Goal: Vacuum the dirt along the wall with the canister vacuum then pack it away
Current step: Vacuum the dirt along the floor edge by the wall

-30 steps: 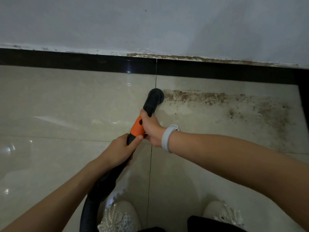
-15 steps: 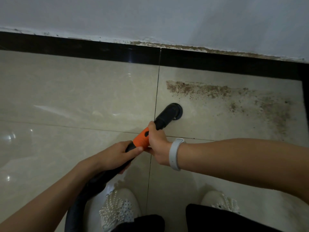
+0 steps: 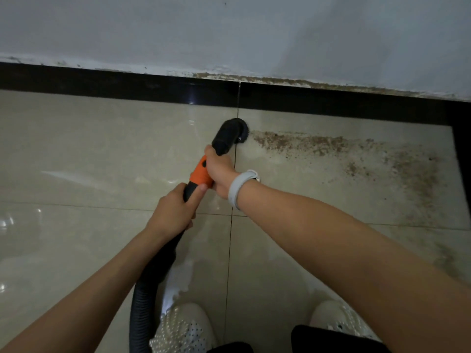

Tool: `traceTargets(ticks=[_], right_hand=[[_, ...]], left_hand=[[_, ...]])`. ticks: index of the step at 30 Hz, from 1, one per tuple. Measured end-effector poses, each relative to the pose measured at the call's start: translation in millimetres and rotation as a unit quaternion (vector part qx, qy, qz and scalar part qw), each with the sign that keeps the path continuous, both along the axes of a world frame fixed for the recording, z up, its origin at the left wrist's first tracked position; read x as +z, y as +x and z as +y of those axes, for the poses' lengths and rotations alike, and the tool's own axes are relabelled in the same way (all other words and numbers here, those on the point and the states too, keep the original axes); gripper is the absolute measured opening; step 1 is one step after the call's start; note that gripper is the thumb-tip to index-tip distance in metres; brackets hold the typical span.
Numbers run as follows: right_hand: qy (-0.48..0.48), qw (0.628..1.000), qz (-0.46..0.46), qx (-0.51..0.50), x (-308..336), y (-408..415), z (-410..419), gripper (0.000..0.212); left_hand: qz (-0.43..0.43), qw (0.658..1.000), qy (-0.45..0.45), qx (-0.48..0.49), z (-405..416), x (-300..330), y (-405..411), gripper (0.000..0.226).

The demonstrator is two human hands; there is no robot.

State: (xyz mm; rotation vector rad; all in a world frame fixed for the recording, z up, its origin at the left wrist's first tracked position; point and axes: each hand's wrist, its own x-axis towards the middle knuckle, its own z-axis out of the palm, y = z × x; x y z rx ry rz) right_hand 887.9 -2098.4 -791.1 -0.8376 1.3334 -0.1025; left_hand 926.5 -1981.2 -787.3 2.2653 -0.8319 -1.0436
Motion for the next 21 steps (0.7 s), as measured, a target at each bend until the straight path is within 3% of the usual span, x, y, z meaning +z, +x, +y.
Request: traceTargets(ticks=[15, 21], right_hand=[[-0.009, 0.995, -0.002, -0.098, -13.7, -27.4, 11.1, 0.03], [0.003, 0.998, -0.025, -0.058, -2.3, -5.2, -9.5, 0.027]], left_hand=[[0.016, 0.998, -0.006, -0.058, 4.9, -1.3, -12.6, 0.043], [0.025, 0.999, -0.029, -0.006, -11.4, -1.9, -1.8, 0.044]])
